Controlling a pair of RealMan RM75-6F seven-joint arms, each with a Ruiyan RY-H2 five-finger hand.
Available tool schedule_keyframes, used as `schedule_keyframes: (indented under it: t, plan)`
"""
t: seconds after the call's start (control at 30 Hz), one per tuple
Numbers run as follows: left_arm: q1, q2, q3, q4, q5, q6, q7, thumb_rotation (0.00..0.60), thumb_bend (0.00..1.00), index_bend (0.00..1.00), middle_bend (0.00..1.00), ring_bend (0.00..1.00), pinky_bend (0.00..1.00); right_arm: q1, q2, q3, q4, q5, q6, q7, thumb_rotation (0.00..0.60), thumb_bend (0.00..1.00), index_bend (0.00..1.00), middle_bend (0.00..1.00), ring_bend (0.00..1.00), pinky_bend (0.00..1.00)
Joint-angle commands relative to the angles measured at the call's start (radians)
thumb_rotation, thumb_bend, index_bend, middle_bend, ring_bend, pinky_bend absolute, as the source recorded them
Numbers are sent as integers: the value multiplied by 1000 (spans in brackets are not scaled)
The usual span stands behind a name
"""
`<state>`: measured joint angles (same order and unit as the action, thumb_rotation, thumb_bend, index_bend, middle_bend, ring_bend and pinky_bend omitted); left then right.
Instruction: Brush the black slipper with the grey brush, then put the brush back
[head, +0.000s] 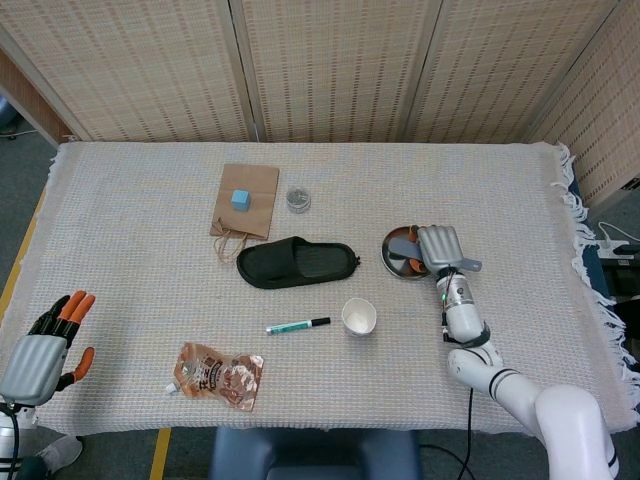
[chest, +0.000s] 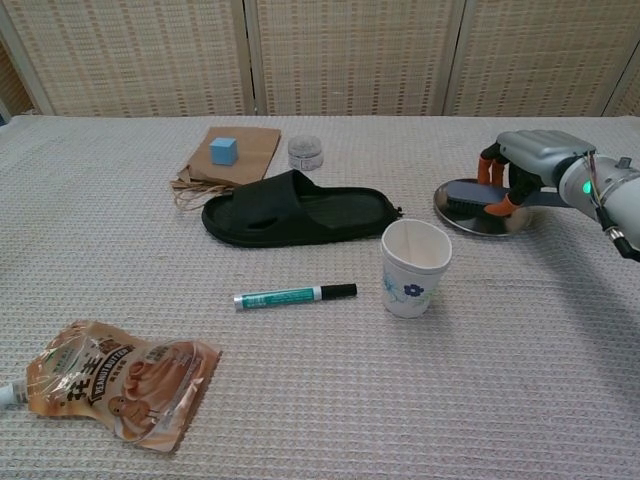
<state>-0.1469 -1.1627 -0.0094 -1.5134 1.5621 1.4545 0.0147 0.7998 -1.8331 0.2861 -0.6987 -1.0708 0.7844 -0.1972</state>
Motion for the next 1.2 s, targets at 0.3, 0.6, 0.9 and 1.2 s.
schedule_keyframes:
  t: [0.3, 0.6, 0.9, 1.2]
  plan:
    - [-25, -4, 1, 46, 72, 25, -119, 600, 510, 0, 0, 0, 181, -9, 89, -5, -88, -33, -26, 51, 600, 330, 769, 549, 450, 681]
    - [-215, 12, -40, -8, 130, -175, -73, 600, 556, 0, 0, 0, 172, -14, 250, 13, -283, -37, -22, 48, 600, 330, 769, 549, 450, 681]
    - [-362, -36, -63, -55, 106, -377, -44, 600, 563, 0, 0, 0, 166, -15, 325, 10, -392, -39, -8, 29, 600, 330, 762, 549, 450, 681]
    - [-562, -281, -112, 184, 41, -581, -132, 600, 565, 0, 0, 0, 39, 5, 376, 10, -518, -9, -29, 26, 600, 330, 758, 549, 450, 681]
